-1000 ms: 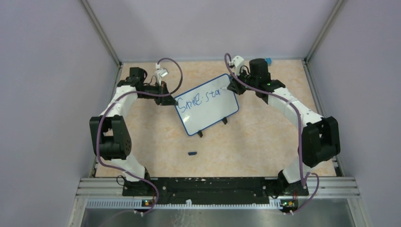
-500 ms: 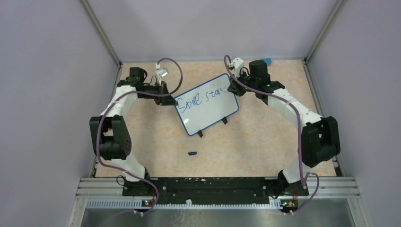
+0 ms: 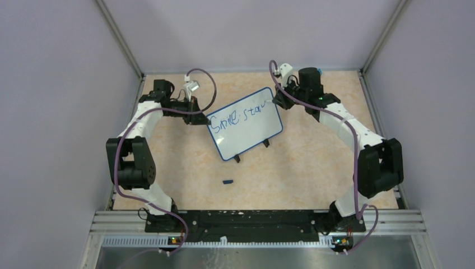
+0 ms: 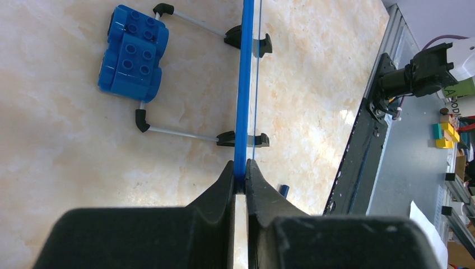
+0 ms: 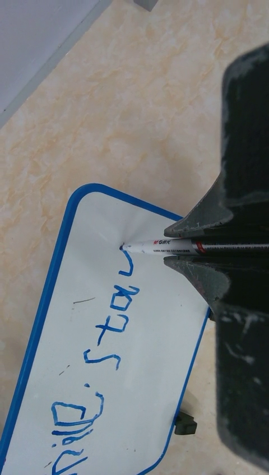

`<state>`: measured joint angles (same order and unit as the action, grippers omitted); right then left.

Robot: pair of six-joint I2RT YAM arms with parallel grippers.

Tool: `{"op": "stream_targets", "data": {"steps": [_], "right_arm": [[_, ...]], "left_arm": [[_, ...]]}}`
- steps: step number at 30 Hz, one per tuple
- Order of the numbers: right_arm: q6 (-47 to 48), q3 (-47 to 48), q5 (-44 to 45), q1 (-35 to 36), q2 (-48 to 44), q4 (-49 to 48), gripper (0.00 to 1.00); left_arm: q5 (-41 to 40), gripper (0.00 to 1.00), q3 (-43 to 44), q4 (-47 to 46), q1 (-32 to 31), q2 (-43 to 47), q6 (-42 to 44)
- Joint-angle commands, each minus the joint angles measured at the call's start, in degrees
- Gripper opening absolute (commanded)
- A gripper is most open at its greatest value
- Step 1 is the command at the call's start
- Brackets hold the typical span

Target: Write a sentence on the whiteboard

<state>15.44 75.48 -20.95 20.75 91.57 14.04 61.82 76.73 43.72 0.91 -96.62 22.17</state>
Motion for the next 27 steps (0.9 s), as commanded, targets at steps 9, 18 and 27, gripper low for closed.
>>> {"op": "stream_targets", "data": {"steps": [9, 18, 27], "right_arm": [[0.6, 0.9, 0.1, -0.7, 0.3, -1.9, 0.00], [1.2, -2.2, -0.5, -0.7, -1.3, -1.2, 0.00], [1.4, -5.7, -1.3, -0.6, -3.0, -1.3, 0.00]], "left_arm": [[-1.9, 0.00, 1.6, -0.8, -0.6, 0.0, 3.1], [-2.2, 0.00, 1.7, -0.7, -0.6, 0.1, 3.3], [-2.0, 0.00, 1.9, -0.7, -0.6, -0.2, 3.1]]}}
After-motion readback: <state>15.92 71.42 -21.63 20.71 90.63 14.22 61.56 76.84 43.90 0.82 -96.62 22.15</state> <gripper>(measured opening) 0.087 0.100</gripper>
